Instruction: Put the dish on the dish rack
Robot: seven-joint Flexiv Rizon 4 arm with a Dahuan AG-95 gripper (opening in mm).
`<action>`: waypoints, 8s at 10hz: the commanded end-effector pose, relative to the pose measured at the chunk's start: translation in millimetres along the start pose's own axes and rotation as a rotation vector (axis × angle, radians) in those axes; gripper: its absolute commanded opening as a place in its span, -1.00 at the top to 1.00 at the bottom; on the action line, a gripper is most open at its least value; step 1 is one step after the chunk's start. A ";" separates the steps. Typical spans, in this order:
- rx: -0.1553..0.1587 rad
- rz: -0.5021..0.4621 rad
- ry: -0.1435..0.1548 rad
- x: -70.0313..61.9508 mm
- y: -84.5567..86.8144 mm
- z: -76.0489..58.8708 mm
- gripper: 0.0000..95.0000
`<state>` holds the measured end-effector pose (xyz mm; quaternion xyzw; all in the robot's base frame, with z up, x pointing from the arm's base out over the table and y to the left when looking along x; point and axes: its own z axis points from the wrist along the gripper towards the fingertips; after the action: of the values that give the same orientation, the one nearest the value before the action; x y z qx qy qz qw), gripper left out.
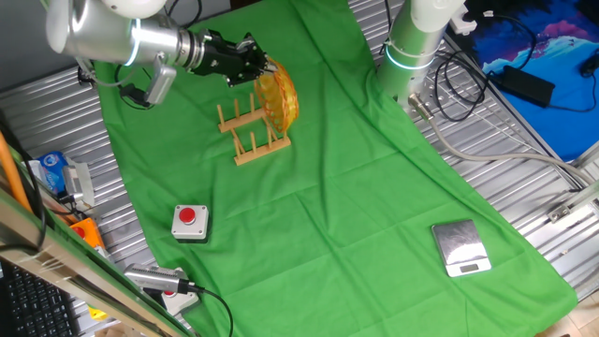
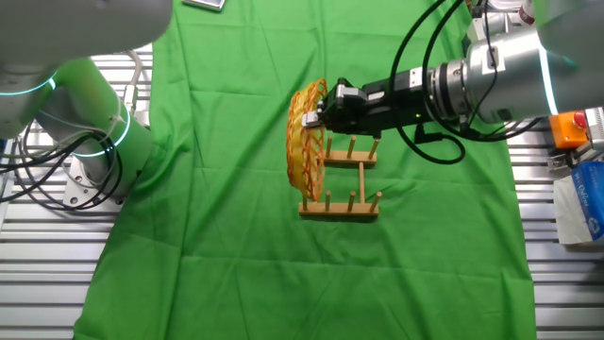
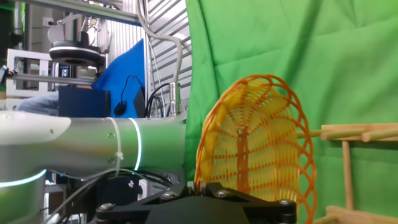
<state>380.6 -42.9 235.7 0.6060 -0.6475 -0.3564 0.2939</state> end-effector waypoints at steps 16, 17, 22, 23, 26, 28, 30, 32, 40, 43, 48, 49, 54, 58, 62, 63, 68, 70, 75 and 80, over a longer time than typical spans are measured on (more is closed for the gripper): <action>0.007 -0.066 0.014 9.3 -17.2 1.7 1.00; 0.006 -0.068 0.013 9.3 -17.4 1.8 1.00; 0.002 -0.090 0.011 9.6 -21.7 4.7 1.00; 0.000 -0.091 0.010 9.6 -21.7 4.7 1.00; -0.001 -0.087 0.007 9.7 -21.9 4.8 1.00; 0.005 -0.025 0.011 9.5 -19.0 2.8 1.00; 0.012 -0.013 0.006 9.4 -18.1 2.1 1.00; 0.015 -0.018 -0.005 9.4 -18.1 2.1 0.20; 0.035 0.056 -0.032 8.9 -12.0 -1.8 0.20; 0.103 0.113 -0.047 8.3 -7.5 -4.7 0.20; 0.143 0.095 -0.039 8.1 -6.2 -5.6 0.20; 0.148 0.084 -0.036 8.2 -6.2 -5.6 0.20; 0.194 0.025 -0.012 7.5 -7.4 -9.2 -0.20; 0.199 0.014 -0.002 11.3 -9.4 -21.9 -0.20; 0.216 0.045 -0.009 14.0 -6.3 -30.1 -0.60; 0.222 0.071 -0.014 13.6 -4.0 -31.3 -0.60; 0.279 0.092 -0.025 12.0 -2.6 -32.2 -0.20; 0.287 0.081 -0.025 12.3 -6.4 -31.3 -0.20; 0.341 0.123 -0.036 13.1 -9.1 -31.3 -0.20; 0.460 0.242 -0.081 15.3 -8.0 -33.0 -0.20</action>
<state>407.2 -61.3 247.0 0.5686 -0.7821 -0.1923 0.1677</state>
